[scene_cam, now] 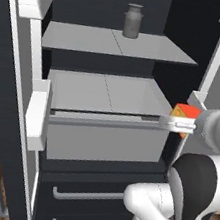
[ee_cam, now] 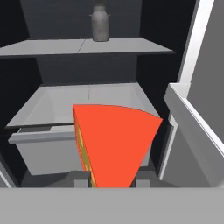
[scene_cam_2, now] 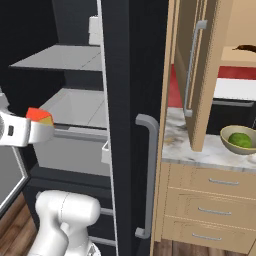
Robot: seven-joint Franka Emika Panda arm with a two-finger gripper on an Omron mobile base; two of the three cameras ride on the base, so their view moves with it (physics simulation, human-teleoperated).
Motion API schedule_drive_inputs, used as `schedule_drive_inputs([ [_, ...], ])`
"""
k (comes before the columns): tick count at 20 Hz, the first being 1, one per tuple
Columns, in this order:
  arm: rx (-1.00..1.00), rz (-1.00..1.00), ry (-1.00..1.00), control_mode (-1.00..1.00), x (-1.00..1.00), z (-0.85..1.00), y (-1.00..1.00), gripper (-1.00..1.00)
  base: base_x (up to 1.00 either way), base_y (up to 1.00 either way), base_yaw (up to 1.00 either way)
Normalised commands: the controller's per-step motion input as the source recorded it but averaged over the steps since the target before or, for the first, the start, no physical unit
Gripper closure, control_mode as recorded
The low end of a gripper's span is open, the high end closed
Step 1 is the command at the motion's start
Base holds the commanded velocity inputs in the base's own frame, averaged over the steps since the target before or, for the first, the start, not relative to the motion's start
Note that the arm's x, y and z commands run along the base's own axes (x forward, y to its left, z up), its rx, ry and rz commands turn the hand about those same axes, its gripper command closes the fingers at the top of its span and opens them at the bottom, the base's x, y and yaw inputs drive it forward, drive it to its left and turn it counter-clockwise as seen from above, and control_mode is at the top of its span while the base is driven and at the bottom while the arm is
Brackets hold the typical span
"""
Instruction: Pick the cheese from the fridge and the cheese grater from the cabinet and place them next to the salad bowl.
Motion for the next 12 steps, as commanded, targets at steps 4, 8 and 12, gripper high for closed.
schedule_drive_inputs([
  [4, 0.0, 0.0, 0.0, 1.0, -0.06, -0.01, 0.0, 1.0, -0.28, 0.0, 0.0],
  [8, 0.0, 0.0, 0.0, 1.0, 0.0, 0.0, 0.0, 1.0, -0.47, 0.01, 0.0],
  [12, 0.0, 0.0, 0.0, 1.0, 0.0, 0.0, 0.0, 1.0, -0.55, 0.09, 0.0],
])
